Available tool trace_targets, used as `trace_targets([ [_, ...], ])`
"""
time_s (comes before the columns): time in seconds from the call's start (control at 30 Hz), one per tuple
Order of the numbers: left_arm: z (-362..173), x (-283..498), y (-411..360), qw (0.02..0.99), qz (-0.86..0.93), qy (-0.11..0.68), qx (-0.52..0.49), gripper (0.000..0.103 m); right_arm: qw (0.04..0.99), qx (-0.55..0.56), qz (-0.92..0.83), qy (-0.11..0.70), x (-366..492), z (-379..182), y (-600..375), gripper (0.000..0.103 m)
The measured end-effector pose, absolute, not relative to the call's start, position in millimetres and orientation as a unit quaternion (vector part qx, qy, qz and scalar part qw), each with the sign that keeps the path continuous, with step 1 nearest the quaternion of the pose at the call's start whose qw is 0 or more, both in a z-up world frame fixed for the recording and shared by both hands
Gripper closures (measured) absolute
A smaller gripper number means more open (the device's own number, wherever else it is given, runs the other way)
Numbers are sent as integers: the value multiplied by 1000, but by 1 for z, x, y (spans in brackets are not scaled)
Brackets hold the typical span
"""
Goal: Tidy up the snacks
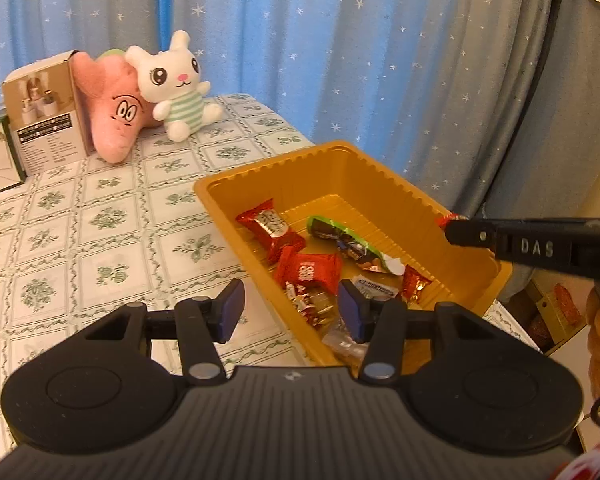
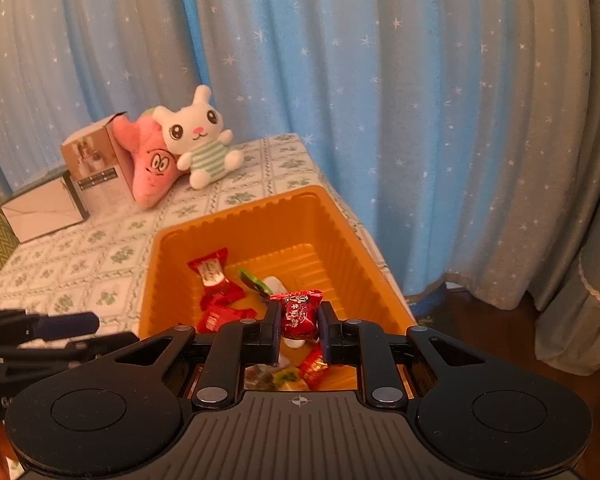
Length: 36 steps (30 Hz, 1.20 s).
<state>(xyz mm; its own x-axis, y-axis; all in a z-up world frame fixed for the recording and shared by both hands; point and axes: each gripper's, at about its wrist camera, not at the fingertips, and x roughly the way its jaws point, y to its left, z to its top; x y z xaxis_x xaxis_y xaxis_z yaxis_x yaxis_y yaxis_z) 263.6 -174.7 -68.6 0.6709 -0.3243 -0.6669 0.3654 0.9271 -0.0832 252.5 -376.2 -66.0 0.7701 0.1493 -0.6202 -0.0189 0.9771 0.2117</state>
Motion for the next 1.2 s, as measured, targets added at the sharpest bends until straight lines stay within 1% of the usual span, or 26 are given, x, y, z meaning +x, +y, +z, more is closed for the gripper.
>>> trace_targets([
  [0.17,-68,258,-170,916,-182,353,46,56,926,154,78,336,263,-65,-380,83],
  [0.2,-68,257,-168,917,-182,353,42,56,928,152,77,332,264,-64,-379,78],
  [0.23,-68,256,-165,917,-183,352,37,56,930,147,76,328,263,-62,-378,61],
  [0.27,-68,255,-163,918,-182,351,32,55,932,145,75,324,262,-61,-378,50],
  [0.3,-68,254,-161,919,-180,351,30,55,933,147,72,320,260,-60,-378,43],
  [0.47,-66,246,-157,919,-176,352,24,49,931,144,56,329,247,-59,-382,43],
  [0.6,-60,236,-154,918,-176,355,17,47,930,126,44,343,233,-58,-379,43],
  [0.67,-57,231,-152,918,-175,355,13,43,929,120,40,349,224,-57,-376,43],
  [0.87,-41,212,-141,922,-165,350,3,37,929,110,41,351,202,-45,-368,43],
  [1.2,-10,166,-122,933,-141,330,-4,36,934,102,34,341,160,-16,-347,43],
])
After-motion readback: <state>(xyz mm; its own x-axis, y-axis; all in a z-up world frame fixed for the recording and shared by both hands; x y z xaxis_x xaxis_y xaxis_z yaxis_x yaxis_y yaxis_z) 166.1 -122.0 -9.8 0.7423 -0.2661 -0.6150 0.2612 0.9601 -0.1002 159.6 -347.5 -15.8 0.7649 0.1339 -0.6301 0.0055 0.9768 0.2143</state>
